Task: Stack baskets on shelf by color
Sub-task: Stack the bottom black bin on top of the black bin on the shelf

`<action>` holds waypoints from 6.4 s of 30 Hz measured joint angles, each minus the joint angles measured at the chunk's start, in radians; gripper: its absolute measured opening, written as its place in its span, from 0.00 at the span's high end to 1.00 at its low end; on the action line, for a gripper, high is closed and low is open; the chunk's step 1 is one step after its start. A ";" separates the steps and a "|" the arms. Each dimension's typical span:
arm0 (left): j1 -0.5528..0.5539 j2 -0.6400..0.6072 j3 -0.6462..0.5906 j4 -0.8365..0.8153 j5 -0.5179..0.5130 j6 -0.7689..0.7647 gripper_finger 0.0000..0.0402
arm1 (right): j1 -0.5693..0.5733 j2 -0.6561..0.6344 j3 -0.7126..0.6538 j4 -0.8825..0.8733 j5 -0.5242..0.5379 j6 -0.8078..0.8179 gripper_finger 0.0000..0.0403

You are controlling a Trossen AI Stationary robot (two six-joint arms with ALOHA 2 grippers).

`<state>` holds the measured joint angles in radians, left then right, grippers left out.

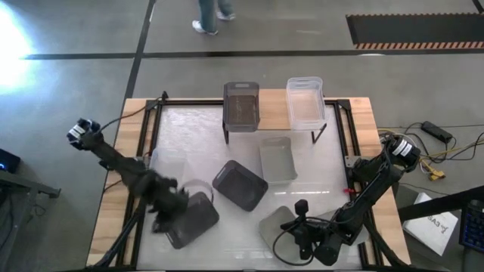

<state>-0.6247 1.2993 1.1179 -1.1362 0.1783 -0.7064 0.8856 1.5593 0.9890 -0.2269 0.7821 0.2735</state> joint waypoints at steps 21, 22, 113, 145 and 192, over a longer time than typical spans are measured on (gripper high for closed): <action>-0.312 0.514 0.237 0.031 -0.105 0.271 0.67 | -0.002 0.000 0.000 0.000 0.006 0.003 0.97; -0.312 0.515 0.261 0.029 -0.105 0.269 0.67 | -0.002 0.000 0.000 0.000 0.006 0.003 0.97; 0.854 0.467 0.858 0.069 -0.379 1.080 1.00 | -0.002 0.094 -0.003 0.087 0.004 0.120 0.97; 0.861 0.465 0.843 0.019 -0.314 1.094 0.74 | -0.002 0.085 -0.002 0.083 0.005 0.119 0.97; 0.856 0.396 0.767 0.132 -0.311 1.133 1.00 | -0.002 0.085 -0.001 0.076 0.004 0.119 0.97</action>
<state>0.2317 1.6953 1.8849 -1.0044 -0.1327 0.4265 0.8837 1.6444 0.9878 -0.1509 0.7865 0.3923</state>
